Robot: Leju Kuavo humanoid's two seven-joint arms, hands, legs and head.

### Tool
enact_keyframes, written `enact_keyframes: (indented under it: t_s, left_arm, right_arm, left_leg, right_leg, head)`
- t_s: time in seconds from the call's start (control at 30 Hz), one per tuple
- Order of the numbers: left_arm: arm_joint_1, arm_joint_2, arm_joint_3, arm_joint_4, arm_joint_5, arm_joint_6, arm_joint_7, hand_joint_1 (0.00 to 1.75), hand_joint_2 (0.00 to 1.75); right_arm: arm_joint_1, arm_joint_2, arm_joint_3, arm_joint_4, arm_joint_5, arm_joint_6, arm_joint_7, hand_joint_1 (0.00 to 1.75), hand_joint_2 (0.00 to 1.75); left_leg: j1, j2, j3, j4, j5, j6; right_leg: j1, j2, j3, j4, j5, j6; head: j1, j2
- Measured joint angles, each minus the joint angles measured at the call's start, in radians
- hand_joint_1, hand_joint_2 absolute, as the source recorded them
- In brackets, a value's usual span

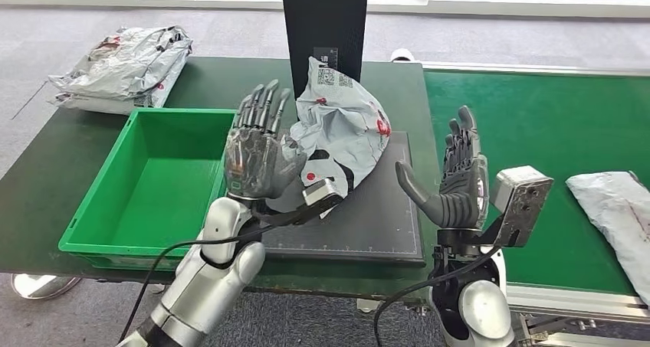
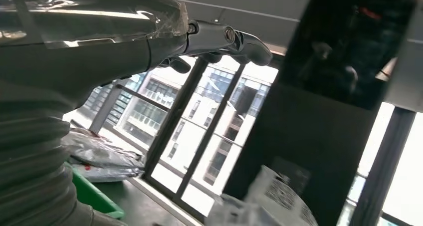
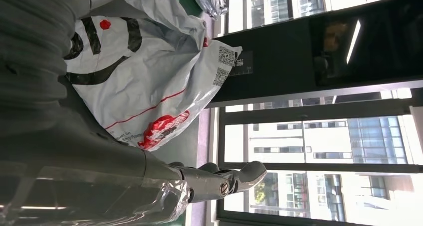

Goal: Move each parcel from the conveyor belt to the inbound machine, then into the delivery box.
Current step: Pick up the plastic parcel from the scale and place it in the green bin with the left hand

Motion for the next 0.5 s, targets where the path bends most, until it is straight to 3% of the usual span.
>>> enact_keyframes:
  t_s: [0.27,0.5]
  left_arm:
    - [-0.186,-0.061,-0.099,0.336,0.02,-0.111,-0.022,0.0,1.75]
    - [-0.295,-0.108,-0.174,0.593,0.064,-0.302,-0.046,0.0,1.75]
  right_arm:
    - [-0.011,0.011,0.008,0.0,-0.003,-0.015,-0.001,0.0,1.75]
    - [-0.019,0.011,0.023,0.006,-0.023,-0.002,-0.001,0.0,1.75]
  left_leg:
    - [0.0,0.0,-0.001,0.0,0.0,0.0]
    - [0.0,0.001,-0.001,0.0,0.0,0.0]
  right_leg:
    - [0.0,0.0,-0.001,0.0,0.0,0.0]
    - [0.0,0.0,-0.001,0.0,0.0,0.0]
  head:
    - [0.0,0.0]
    - [0.0,0.0]
